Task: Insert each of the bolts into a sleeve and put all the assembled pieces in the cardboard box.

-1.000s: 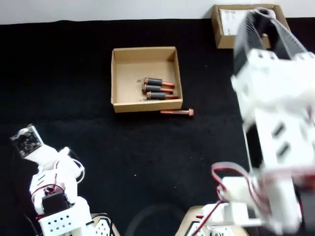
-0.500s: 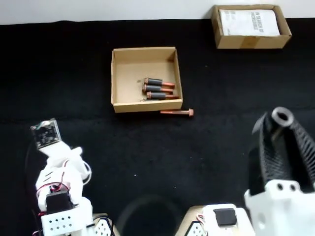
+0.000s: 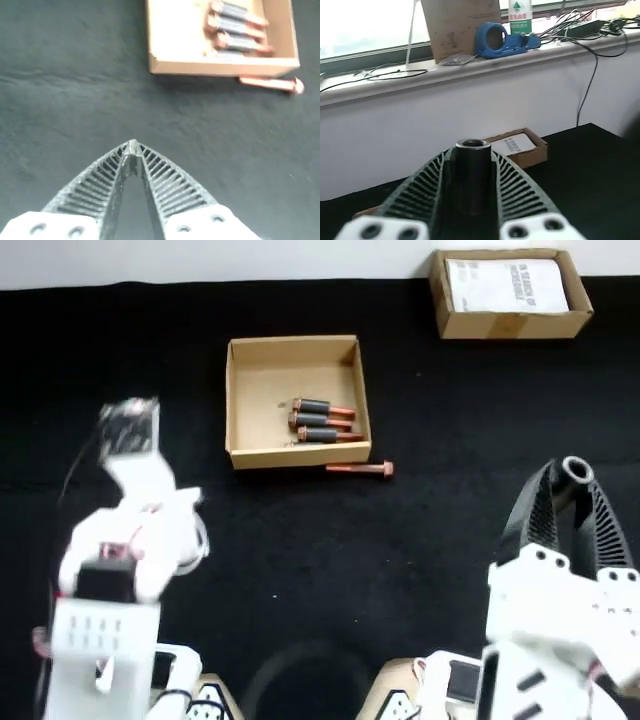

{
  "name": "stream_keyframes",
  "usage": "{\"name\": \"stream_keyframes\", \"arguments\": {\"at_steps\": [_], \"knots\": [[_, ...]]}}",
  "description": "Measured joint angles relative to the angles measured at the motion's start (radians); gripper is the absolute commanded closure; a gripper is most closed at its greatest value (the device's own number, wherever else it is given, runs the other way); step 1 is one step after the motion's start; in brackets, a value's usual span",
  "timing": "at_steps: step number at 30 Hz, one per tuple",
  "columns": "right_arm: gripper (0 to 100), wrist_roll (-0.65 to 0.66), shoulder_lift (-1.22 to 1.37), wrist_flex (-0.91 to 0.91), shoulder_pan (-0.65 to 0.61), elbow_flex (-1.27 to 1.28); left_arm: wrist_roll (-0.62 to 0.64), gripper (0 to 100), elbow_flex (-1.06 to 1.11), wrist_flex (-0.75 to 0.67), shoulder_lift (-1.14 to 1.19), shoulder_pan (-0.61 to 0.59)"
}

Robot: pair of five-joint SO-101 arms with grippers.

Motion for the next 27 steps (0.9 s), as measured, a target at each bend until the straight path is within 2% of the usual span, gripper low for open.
{"name": "stream_keyframes", "arguments": {"at_steps": [6,10,12,19,23,27], "knots": [[99.2,0.003,-0.183,-0.212,0.112,0.287,0.003,99,-0.457,0.321,0.437,0.21],[99.2,0.049,-0.273,-0.288,0.212,0.427,-0.04,99,-0.663,0.437,0.634,0.353],[99.2,0.069,-0.313,-0.339,0.269,0.502,-0.137,99,-0.732,0.451,0.712,0.407],[99.2,0.084,-0.33,-0.575,0.512,0.726,-0.643,99,-0.957,0.433,0.899,0.506],[99.2,0.094,-0.33,-0.755,0.614,0.878,-0.79,99,-1.06,0.388,0.999,0.508],[99.2,0.18,-0.328,-0.965,0.663,1.042,-0.931,99,-1.119,0.333,1.111,0.508]]}}
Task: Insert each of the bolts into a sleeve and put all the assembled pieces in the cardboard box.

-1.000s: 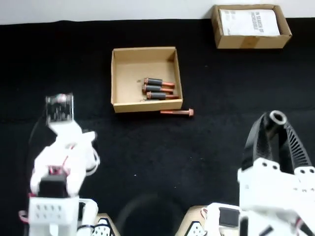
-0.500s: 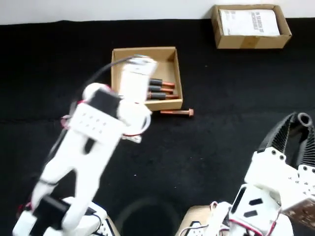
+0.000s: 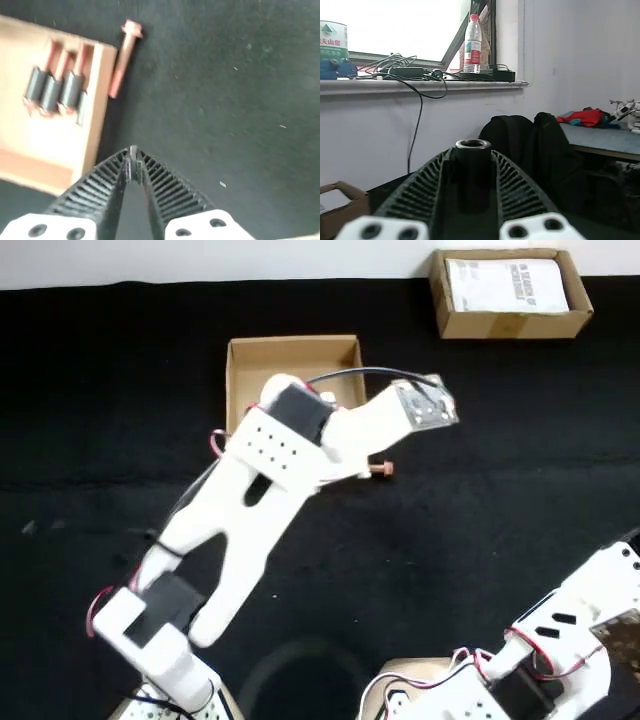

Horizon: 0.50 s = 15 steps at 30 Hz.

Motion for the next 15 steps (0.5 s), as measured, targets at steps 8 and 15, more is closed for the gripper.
{"name": "stream_keyframes", "arguments": {"at_steps": [8,15], "knots": [[99.2,0.124,0.0,-0.361,0.023,0.172,-0.18,89,-0.087,-0.13,0.272,0.046],[99.2,0.132,0.002,-0.371,0.021,0.172,-0.187,88,-0.365,-0.144,0.6,0.046]]}}
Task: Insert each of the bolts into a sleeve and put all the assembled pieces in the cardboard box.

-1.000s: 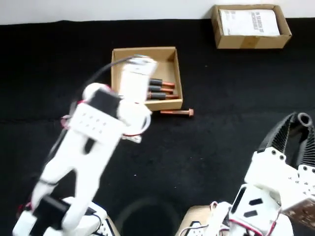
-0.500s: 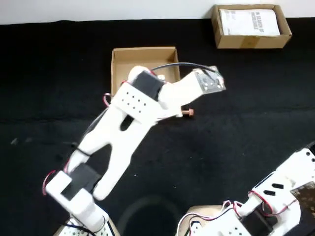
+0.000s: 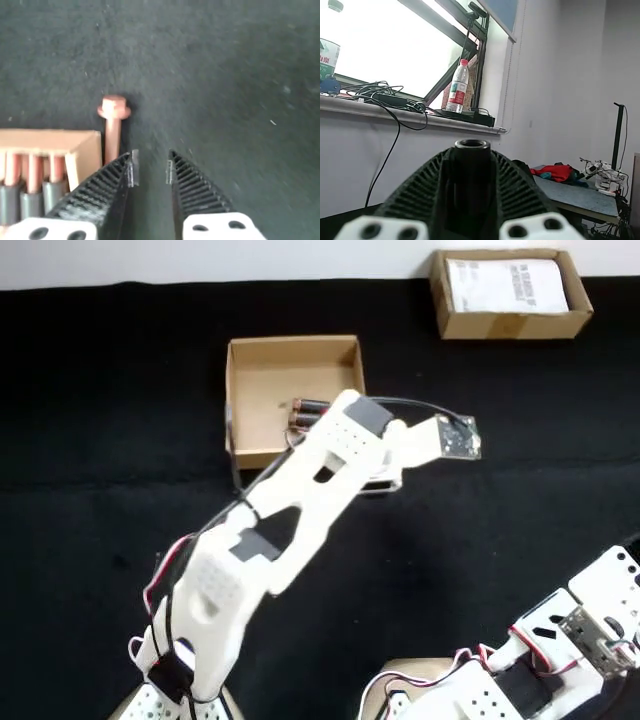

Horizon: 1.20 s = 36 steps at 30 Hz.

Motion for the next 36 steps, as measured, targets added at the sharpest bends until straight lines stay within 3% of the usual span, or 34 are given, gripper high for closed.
{"name": "stream_keyframes", "arguments": {"at_steps": [8,14,36], "knots": [[99.2,0.006,0.0,-0.002,0.0,0.0,-0.005,88,-0.408,0.052,0.31,-0.005],[99.2,0.008,0.0,-0.002,0.0,0.0,-0.006,88,-0.6,0.112,0.405,-0.02],[99.2,0.009,0.0,-0.002,0.0,0.0,-0.086,88,-0.634,0.098,0.483,-0.068]]}}
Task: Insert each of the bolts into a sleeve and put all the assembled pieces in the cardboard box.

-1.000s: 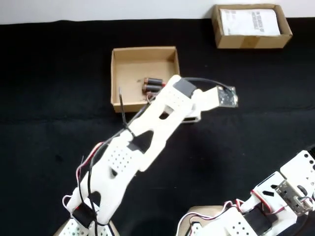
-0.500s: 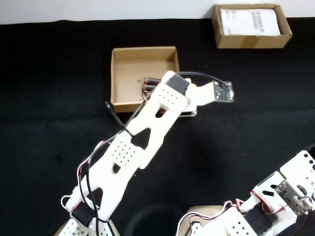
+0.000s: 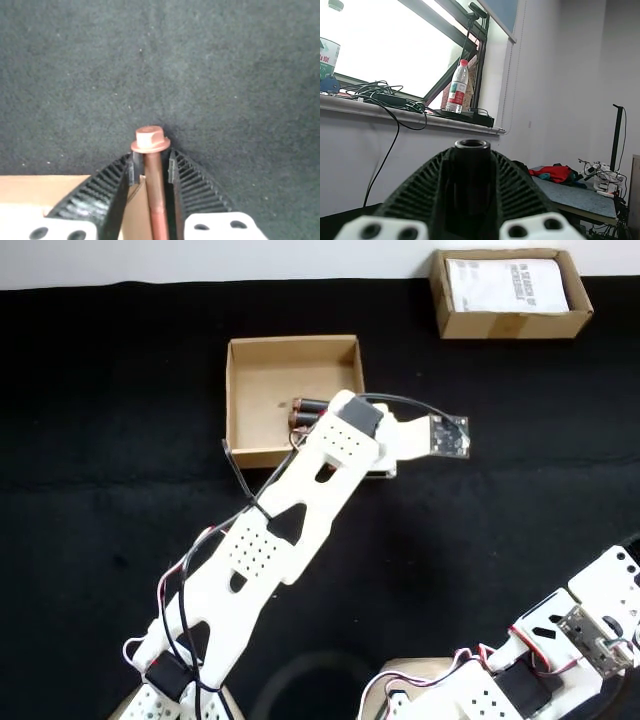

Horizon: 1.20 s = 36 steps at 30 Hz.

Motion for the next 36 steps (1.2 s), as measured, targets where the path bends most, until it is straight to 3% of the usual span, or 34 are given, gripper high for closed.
{"name": "stream_keyframes", "arguments": {"at_steps": [3,6,18,22,26,29,36], "knots": [[99.2,0.0,0.0,0.0,0.0,0.0,-0.04,90,0.0,0.0,0.002,0.0],[99.2,0.0,0.0,0.0,0.0,0.002,-0.071,100,0.0,0.0,0.002,0.0],[99.2,0.06,0.0,0.0,0.0,0.002,-0.114,99,-0.028,0.11,0.003,0.0],[99.2,0.048,0.0,0.0,0.0,0.002,-0.02,99,-0.089,0.18,-0.011,0.0],[99.2,-0.06,0.0,0.018,-0.002,0.002,0.124,99,-0.167,0.206,-0.075,0.015],[99.2,-0.137,0.0,0.091,-0.018,0.002,0.244,99,-0.242,0.207,-0.158,0.026],[99.2,-0.282,0.0,0.301,-0.141,0.002,0.377,99,-0.285,0.213,-0.35,0.115]]}}
